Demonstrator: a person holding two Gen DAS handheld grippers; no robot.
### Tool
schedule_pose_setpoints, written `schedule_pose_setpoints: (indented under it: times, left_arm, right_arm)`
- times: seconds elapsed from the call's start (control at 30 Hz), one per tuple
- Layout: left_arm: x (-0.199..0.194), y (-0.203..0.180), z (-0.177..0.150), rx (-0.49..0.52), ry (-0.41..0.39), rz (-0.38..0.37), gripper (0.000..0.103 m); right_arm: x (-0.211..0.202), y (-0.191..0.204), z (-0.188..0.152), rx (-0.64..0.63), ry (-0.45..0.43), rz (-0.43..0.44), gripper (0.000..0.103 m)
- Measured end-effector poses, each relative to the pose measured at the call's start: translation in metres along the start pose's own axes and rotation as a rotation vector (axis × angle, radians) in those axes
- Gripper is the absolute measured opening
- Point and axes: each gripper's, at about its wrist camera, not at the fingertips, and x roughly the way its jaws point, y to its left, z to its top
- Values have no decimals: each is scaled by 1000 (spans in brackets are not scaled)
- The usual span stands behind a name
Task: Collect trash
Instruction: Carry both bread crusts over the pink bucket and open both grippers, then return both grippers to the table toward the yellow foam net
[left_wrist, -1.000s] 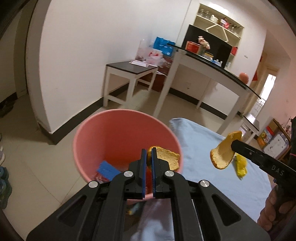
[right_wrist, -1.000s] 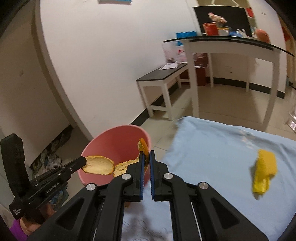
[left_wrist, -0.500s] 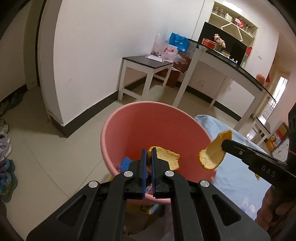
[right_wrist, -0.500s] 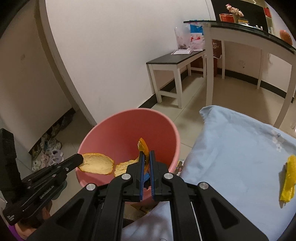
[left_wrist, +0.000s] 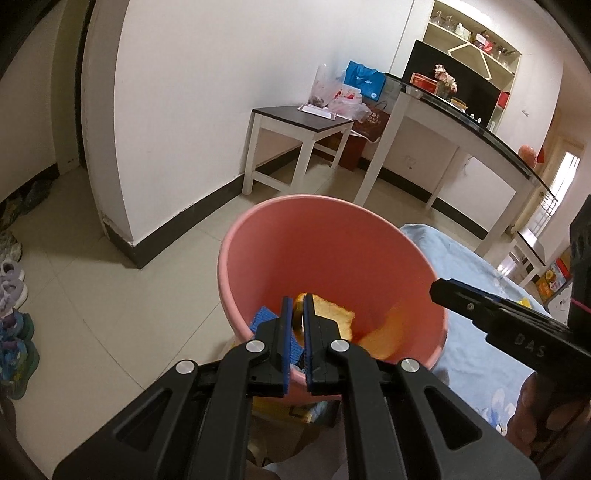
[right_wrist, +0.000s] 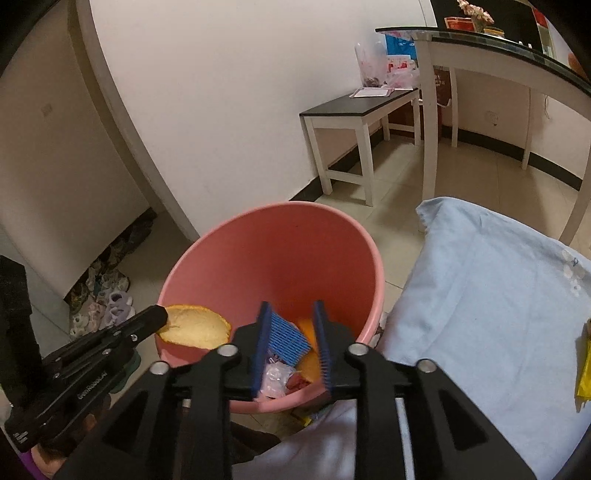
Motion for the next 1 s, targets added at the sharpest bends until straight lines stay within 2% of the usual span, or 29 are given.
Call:
schedule_pose_setpoints:
  times: [0.07,0.2,0.3,0.6,1.0]
  left_arm:
    - [-2,-1,0,2,-6,-6,10]
    - [-9,-4,1,9,-22,-21,30]
    - [-13,-9,1,16,-26,-34,34]
    - [-26,-35,-2,59,-35,-80,34]
    - [-21,-101,-16,155,12,-191,34]
  right_arm:
    - [-3,0,0,1,-8,-2,32]
    - [-11,-2,-1,9,-20,-4,34]
    - [-18,-4,-3,13,-27,-11,39]
    - [-55,-17,-23,8,-63,-50,46]
    - [-119,-86,-63,141,-115,-171,50]
